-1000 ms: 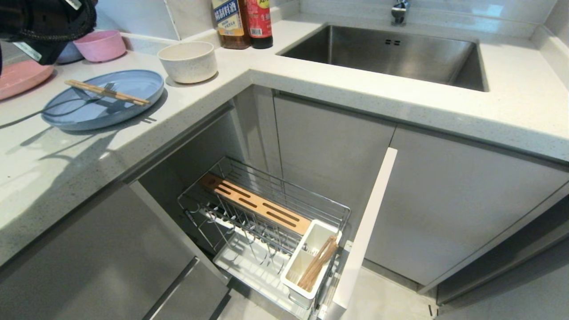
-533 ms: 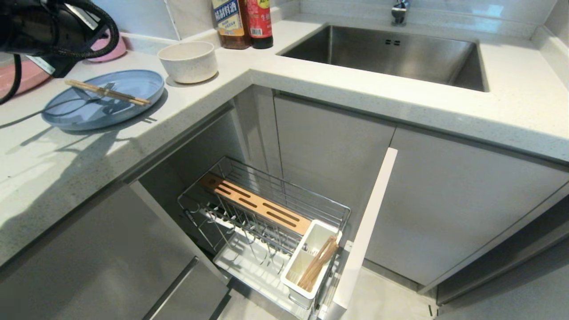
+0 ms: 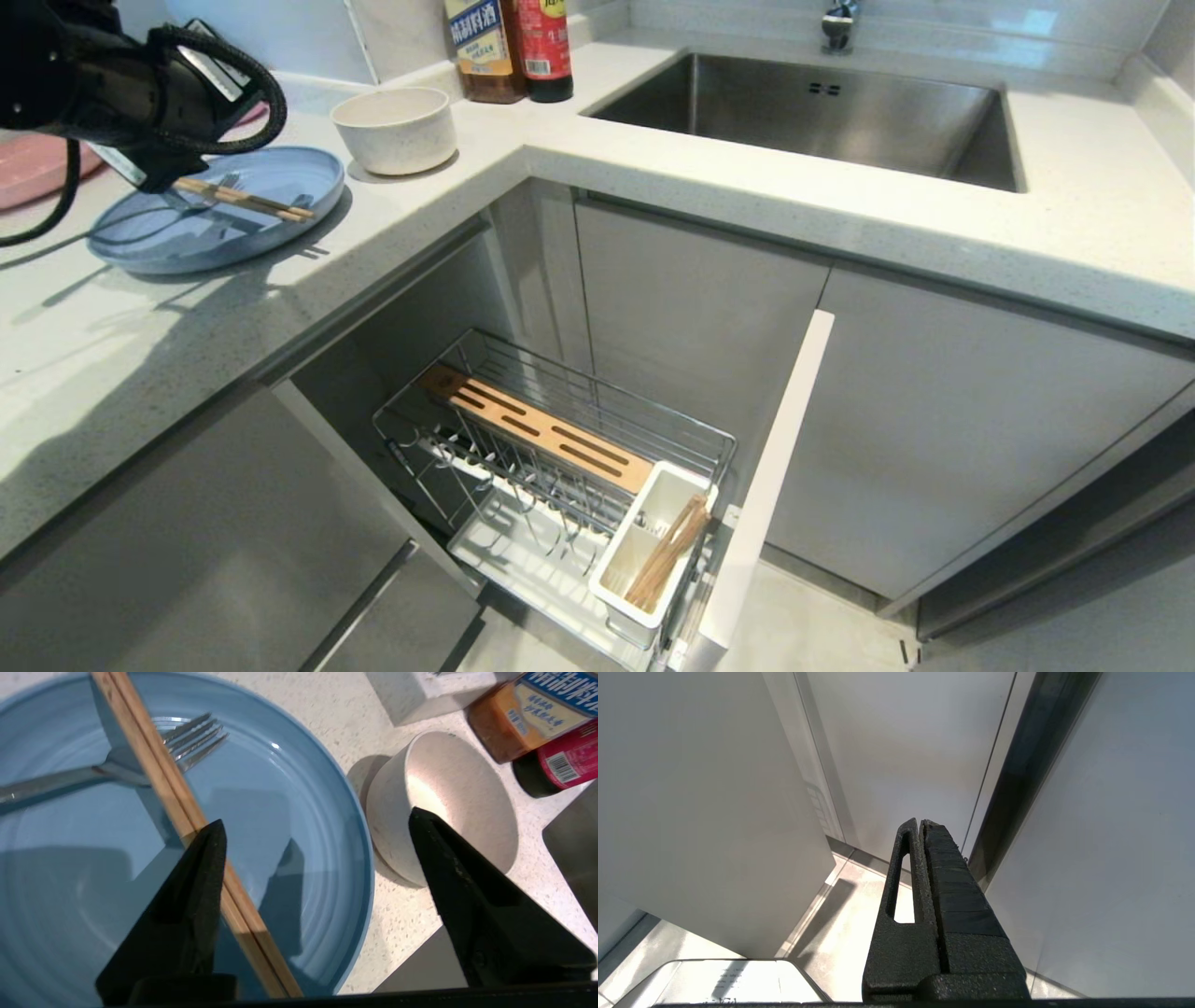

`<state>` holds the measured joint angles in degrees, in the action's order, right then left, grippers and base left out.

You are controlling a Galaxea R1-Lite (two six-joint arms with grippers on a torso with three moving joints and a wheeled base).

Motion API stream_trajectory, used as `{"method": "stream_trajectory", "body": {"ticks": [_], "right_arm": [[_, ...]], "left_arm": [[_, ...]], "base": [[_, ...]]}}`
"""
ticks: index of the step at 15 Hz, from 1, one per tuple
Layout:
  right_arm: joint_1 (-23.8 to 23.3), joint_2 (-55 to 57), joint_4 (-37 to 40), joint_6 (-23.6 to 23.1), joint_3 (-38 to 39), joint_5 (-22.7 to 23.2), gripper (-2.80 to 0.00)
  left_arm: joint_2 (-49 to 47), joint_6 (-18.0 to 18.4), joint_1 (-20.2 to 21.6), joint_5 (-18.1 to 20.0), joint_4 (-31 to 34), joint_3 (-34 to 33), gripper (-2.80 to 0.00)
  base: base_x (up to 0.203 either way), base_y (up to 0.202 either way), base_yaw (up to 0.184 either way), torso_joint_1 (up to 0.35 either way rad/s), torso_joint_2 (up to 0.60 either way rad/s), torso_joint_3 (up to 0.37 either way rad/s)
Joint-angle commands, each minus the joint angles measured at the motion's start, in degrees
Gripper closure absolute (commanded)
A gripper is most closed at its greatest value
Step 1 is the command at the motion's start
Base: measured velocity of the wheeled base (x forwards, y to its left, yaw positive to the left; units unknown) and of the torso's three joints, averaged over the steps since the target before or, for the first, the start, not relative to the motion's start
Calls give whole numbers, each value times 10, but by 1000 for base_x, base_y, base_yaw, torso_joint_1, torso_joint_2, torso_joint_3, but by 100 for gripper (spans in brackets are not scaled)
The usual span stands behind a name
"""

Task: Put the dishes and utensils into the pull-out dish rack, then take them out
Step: Pick up the chopsticks and place it in the cupboard

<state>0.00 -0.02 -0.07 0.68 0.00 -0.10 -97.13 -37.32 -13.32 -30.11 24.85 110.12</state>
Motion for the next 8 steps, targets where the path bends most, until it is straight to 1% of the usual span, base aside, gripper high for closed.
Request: {"method": "stream_trajectory", "body": {"ticks": [1,8], "right_arm": [[0,0,0,0,1,0,0],[0,0,0,0,0,0,0]], "left_arm": [[0,-9,-5,-5,5,0,-280],[-12,-19,-9,-6,76,8,-280]], "base": [[0,0,0,0,0,0],[0,0,0,0,0,0]]}}
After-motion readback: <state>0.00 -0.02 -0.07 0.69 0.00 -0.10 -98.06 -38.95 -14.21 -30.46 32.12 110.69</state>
